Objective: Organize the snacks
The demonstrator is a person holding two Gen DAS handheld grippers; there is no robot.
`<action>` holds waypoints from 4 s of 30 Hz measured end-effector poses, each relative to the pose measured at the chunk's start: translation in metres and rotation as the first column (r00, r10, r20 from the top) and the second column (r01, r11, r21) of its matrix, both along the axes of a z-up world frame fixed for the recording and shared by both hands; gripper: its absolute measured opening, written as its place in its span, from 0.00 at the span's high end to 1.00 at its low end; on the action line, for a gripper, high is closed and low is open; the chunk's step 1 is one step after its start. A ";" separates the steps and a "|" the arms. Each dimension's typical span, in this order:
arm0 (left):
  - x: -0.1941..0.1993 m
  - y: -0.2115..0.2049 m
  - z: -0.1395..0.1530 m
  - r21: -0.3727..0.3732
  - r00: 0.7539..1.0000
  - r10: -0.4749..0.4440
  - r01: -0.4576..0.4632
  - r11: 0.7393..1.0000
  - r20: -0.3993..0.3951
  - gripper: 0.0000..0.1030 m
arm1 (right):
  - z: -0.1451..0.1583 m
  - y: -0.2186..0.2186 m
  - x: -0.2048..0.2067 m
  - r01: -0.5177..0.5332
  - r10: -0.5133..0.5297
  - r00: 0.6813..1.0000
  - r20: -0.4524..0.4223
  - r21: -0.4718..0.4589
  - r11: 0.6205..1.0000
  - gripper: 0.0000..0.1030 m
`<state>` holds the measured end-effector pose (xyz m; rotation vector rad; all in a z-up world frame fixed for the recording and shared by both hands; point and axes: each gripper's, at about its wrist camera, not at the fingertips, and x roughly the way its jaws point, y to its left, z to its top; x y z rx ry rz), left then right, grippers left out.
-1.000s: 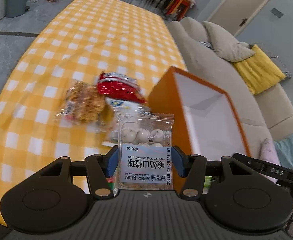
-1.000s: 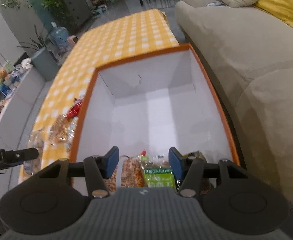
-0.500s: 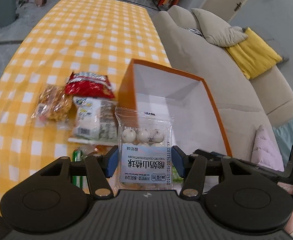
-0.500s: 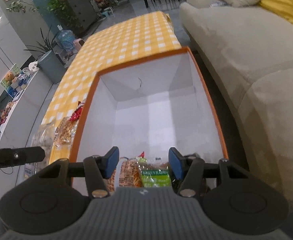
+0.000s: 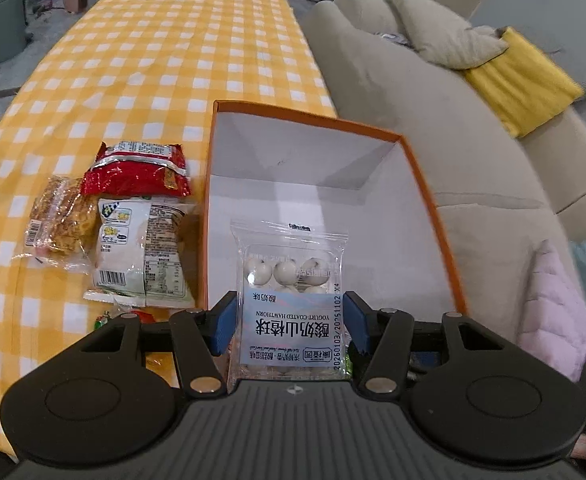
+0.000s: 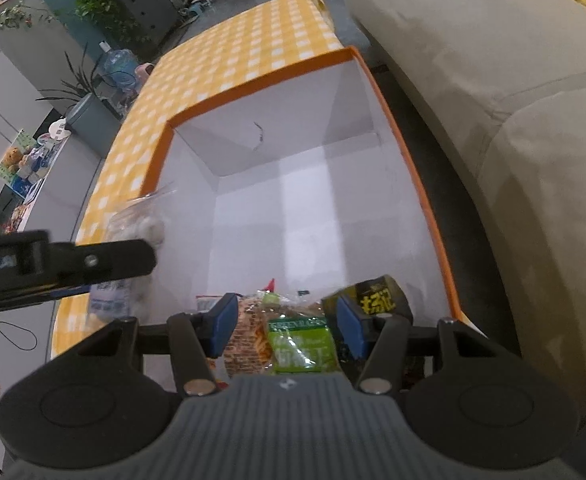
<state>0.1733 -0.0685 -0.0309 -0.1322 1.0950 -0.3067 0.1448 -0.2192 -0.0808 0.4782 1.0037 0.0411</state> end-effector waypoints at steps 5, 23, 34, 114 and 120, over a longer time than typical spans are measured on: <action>0.009 -0.018 -0.011 0.075 1.000 0.002 -0.002 0.997 0.006 0.38 | -0.009 0.001 0.007 -0.020 0.020 1.000 -0.021 0.023 1.000 0.47; 0.049 -0.061 -0.048 0.255 0.998 -0.036 0.022 0.967 0.047 0.37 | -0.022 -0.006 0.022 -0.019 0.026 0.997 -0.066 0.106 0.994 0.47; 0.052 -0.068 -0.050 0.335 0.997 -0.037 0.011 0.942 0.071 0.28 | -0.026 -0.002 0.028 -0.029 0.037 0.996 -0.079 0.092 0.995 0.47; 0.007 0.142 -0.014 -0.055 0.987 0.159 -0.161 0.985 -0.029 0.39 | -0.077 0.027 0.180 -0.009 -0.010 0.981 -0.195 -0.100 0.995 1.00; 0.004 0.140 -0.010 -0.060 0.989 0.149 -0.150 0.987 -0.018 0.39 | -0.064 0.023 0.152 0.046 -0.087 0.970 -0.225 -0.180 0.983 1.00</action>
